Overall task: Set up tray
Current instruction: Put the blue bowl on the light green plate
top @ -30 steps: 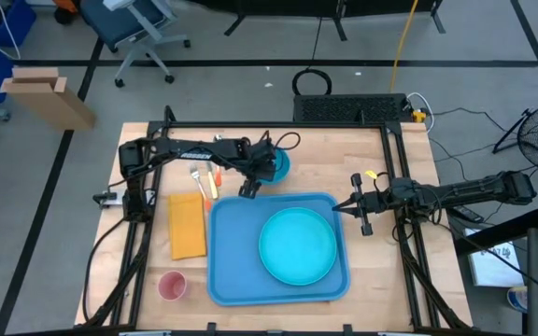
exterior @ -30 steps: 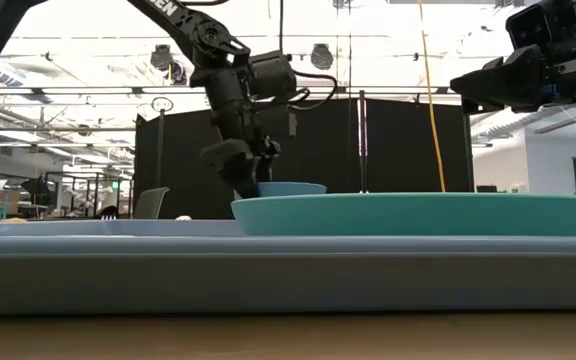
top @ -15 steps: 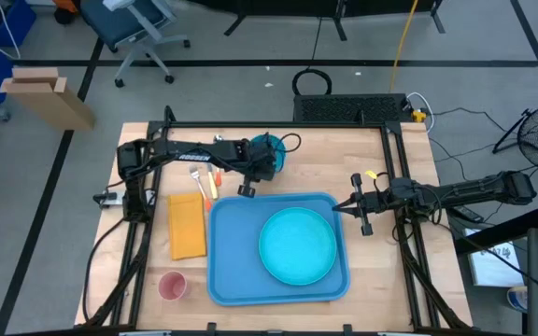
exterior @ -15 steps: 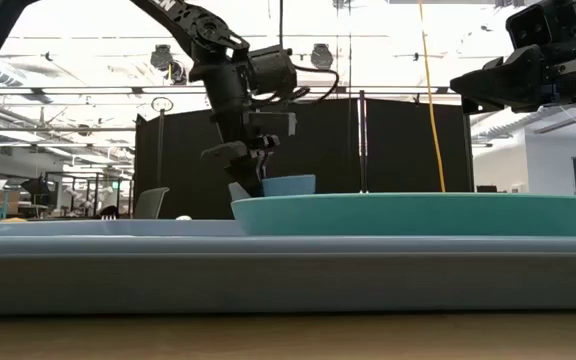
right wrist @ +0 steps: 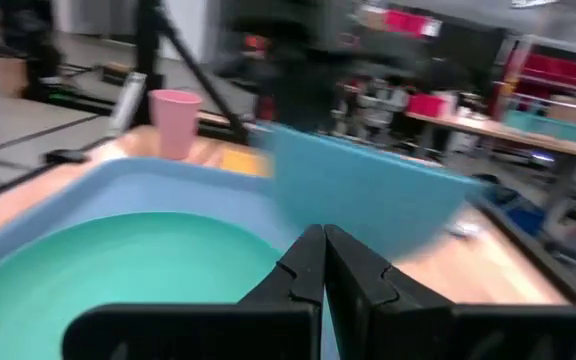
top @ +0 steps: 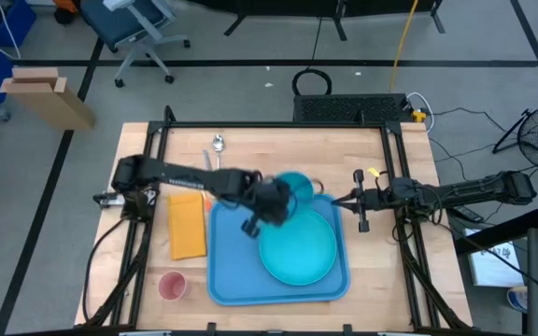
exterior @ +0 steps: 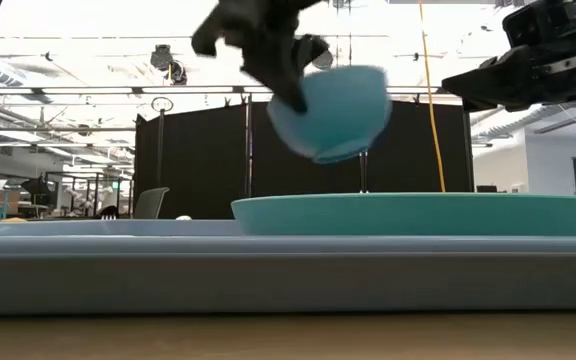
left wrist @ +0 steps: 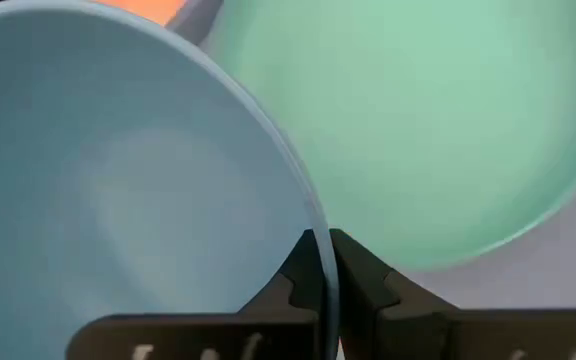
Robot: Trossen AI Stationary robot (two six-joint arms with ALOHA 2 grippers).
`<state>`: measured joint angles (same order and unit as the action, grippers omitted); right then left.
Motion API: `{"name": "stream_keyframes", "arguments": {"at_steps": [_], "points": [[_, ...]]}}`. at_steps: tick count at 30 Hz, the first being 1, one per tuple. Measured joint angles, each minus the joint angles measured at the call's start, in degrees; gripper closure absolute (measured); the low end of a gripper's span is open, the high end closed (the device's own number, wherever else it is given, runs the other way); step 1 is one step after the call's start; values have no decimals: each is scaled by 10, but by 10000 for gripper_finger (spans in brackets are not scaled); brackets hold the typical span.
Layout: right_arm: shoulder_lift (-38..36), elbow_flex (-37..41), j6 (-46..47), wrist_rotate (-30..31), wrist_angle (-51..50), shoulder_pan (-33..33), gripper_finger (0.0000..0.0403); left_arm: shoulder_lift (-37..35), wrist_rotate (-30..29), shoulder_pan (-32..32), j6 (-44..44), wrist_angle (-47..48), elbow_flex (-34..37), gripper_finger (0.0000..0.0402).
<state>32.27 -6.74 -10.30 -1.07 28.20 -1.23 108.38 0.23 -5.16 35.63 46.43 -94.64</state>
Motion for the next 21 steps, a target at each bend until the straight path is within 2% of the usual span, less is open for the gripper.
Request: {"name": "stream_keyframes", "arguments": {"at_steps": [2,10,15,21], "points": [[0,0,3,25,5,0,403,16,2,-27,-1,-5,-19,396],[0,0,2,28,12,0,403,108,-25,-94,-10,1,-59,396],[0,0,0,28,12,0,403,160,-17,-108,-6,15,-87,396],[0,0,-4,28,16,0,403,183,-12,-115,-3,37,-117,396]]}}
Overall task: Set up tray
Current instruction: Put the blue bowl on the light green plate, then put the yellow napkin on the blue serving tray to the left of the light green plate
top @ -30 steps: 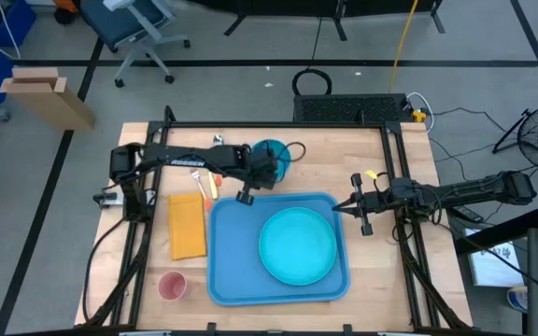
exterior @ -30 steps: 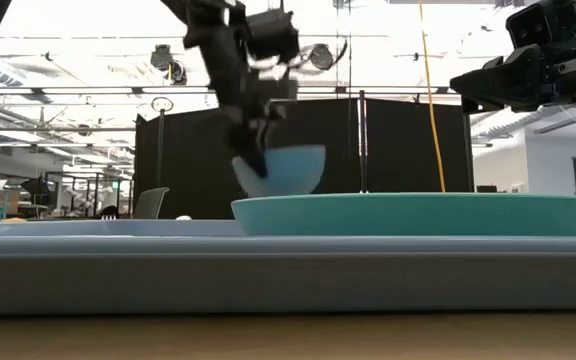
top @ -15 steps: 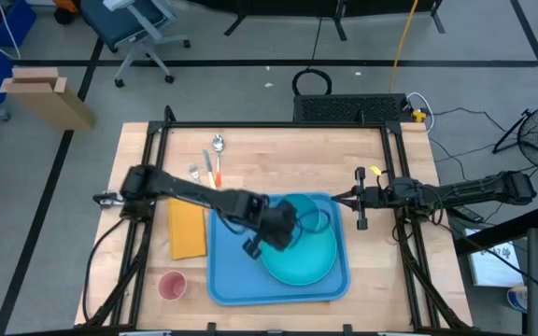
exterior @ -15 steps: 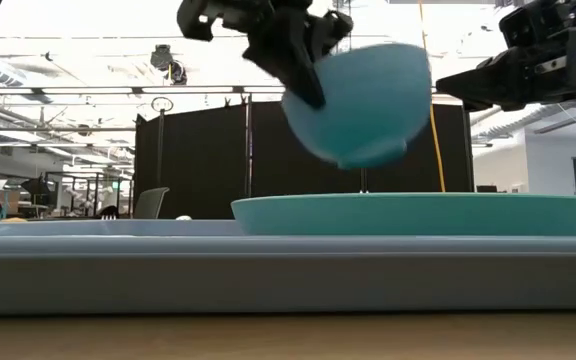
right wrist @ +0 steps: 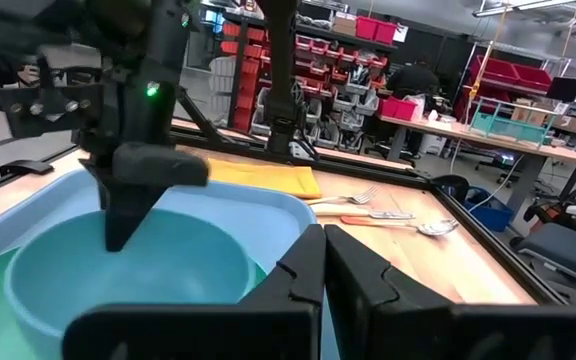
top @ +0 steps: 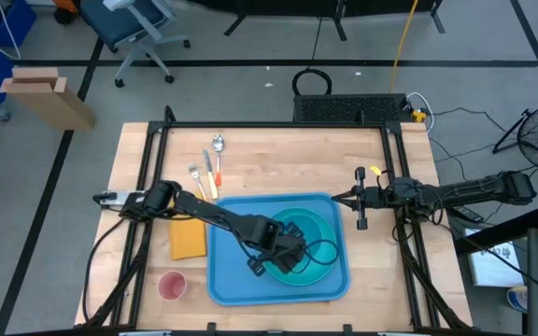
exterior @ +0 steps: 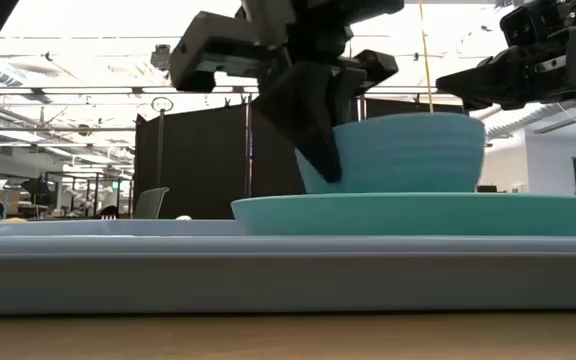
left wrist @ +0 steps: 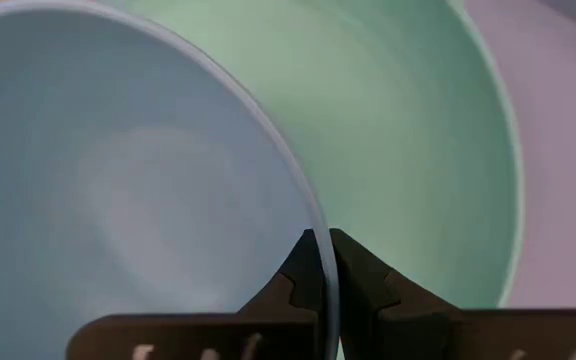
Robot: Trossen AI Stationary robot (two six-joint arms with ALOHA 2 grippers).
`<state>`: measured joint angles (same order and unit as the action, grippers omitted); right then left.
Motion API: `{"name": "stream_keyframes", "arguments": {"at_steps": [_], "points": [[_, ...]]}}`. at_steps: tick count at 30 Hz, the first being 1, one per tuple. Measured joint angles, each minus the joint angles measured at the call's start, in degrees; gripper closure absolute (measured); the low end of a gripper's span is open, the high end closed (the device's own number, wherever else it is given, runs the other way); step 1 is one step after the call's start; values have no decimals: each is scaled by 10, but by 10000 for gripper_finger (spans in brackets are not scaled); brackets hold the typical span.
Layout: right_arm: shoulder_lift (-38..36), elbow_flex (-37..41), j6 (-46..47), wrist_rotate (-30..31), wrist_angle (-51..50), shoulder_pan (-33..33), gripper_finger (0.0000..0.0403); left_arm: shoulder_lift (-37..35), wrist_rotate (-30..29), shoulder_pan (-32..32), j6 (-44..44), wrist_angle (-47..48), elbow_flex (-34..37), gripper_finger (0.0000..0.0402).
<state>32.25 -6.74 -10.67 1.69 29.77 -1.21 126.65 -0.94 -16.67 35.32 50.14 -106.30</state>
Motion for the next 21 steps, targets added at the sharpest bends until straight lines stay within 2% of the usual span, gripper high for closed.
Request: {"name": "stream_keyframes", "arguments": {"at_steps": [7,9,21], "points": [[0,0,-3,0,0,0,403,3,11,-7,6,-8,-1,395],[0,0,3,0,0,0,403,3,8,-7,4,-16,-1,384],[0,0,10,-2,0,0,403,5,28,-6,-29,-21,0,227]]}}
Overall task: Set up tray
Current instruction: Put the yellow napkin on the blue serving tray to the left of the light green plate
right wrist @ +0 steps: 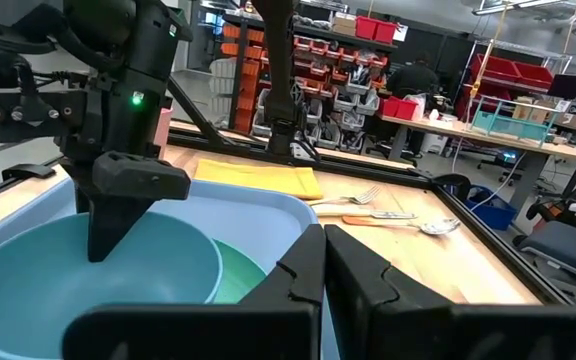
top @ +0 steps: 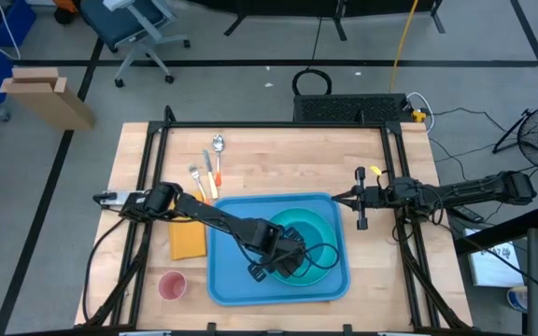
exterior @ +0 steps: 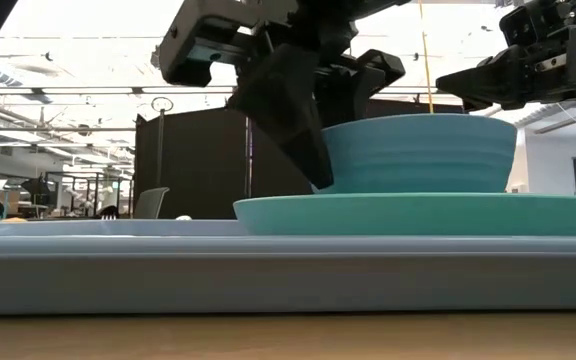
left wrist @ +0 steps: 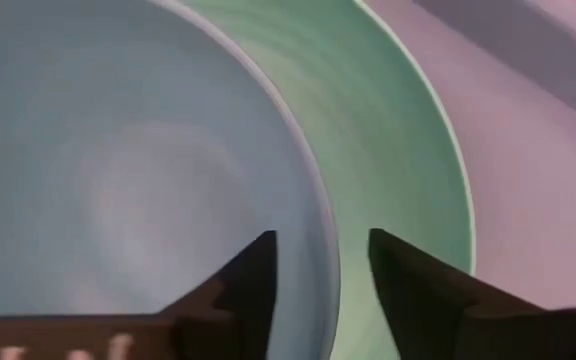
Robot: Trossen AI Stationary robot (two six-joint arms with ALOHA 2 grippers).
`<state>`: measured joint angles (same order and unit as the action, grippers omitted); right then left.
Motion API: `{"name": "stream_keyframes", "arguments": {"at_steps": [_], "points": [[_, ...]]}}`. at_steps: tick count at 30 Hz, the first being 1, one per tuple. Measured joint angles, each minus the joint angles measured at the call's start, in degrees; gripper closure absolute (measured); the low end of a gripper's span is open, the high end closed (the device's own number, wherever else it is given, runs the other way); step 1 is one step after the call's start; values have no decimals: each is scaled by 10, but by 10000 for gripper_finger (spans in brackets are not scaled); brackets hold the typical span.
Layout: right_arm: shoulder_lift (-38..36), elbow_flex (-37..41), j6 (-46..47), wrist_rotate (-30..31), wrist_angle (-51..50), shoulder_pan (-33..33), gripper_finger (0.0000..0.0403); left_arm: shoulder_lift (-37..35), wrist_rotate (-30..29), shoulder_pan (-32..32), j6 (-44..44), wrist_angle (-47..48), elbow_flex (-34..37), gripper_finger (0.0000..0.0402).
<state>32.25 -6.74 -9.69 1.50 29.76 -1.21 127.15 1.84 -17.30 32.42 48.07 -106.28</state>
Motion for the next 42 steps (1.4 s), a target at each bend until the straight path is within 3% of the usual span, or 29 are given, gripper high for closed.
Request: {"name": "stream_keyframes", "arguments": {"at_steps": [5,10,17,21,26,31,35,42], "points": [[0,0,0,0,0,0,403,-7,-3,-1,-2,9,0,168],[0,0,0,0,-4,0,403,-47,-29,-3,-16,39,0,139],[0,0,7,0,-17,0,403,-149,-76,2,-109,184,0,148],[0,0,8,0,-18,0,403,-228,-12,44,-176,256,27,167],[0,0,15,-1,-18,0,403,-368,19,115,-219,247,142,190],[0,0,15,-1,-18,0,403,-516,-11,199,-278,175,310,198],[0,0,15,-1,-17,0,403,-617,-50,263,-335,139,435,183],[0,0,14,0,-4,0,403,-656,-28,352,-369,152,540,120]]}}
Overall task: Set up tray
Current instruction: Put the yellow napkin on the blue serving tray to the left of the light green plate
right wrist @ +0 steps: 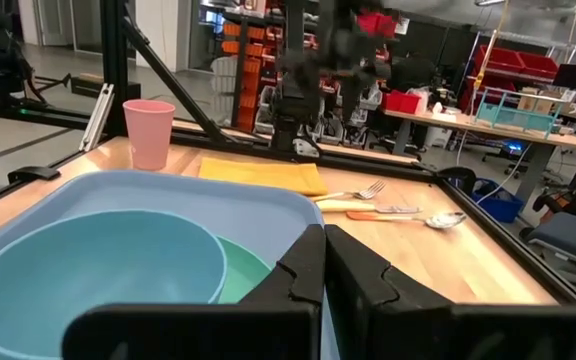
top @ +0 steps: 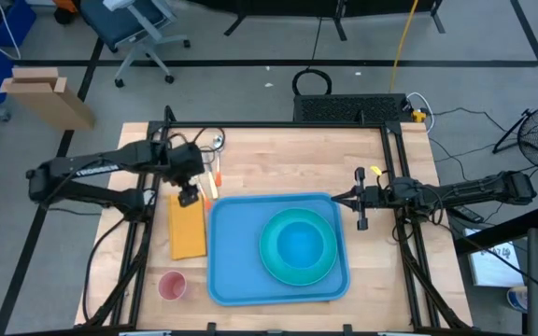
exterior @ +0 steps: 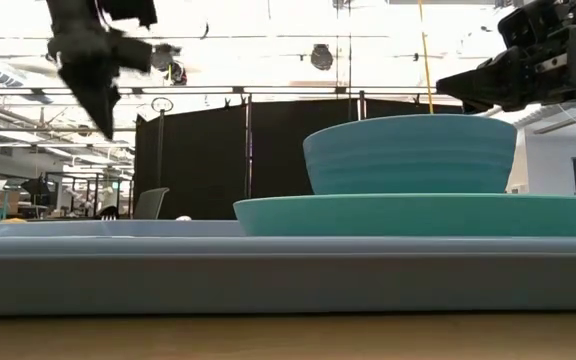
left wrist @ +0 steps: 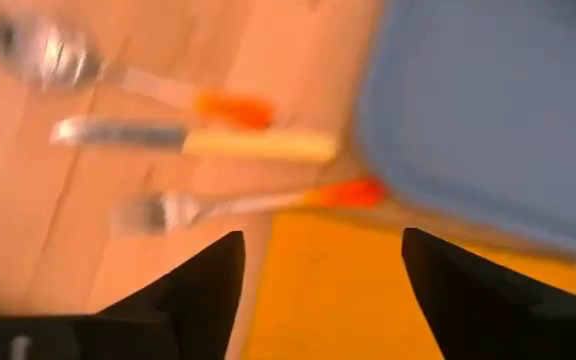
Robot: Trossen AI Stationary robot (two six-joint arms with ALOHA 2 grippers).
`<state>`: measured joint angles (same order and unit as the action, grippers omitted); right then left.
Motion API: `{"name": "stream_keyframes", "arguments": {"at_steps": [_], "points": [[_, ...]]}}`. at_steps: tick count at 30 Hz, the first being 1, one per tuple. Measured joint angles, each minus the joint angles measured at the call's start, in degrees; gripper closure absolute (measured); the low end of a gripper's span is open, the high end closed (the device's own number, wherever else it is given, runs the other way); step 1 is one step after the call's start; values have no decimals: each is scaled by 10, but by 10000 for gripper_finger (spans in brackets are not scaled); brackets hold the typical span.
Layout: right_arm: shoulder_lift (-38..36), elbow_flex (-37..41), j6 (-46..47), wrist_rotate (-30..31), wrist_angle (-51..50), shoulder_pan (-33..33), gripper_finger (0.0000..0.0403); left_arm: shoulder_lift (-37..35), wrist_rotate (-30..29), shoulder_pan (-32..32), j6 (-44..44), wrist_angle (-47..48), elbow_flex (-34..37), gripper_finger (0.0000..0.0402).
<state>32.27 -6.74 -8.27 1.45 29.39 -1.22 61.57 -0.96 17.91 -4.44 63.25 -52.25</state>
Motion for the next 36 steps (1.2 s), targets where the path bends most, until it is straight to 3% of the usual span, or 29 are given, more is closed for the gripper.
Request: {"name": "stream_keyframes", "arguments": {"at_steps": [5,13,25,36], "points": [[0,0,0,0,14,0,403,55,27,54,30,30,25,93],[0,0,1,0,12,0,403,147,104,129,134,39,36,89],[0,0,0,0,-6,0,403,223,110,253,243,40,33,89],[0,0,5,0,-14,0,403,273,120,270,278,35,44,89]]}}
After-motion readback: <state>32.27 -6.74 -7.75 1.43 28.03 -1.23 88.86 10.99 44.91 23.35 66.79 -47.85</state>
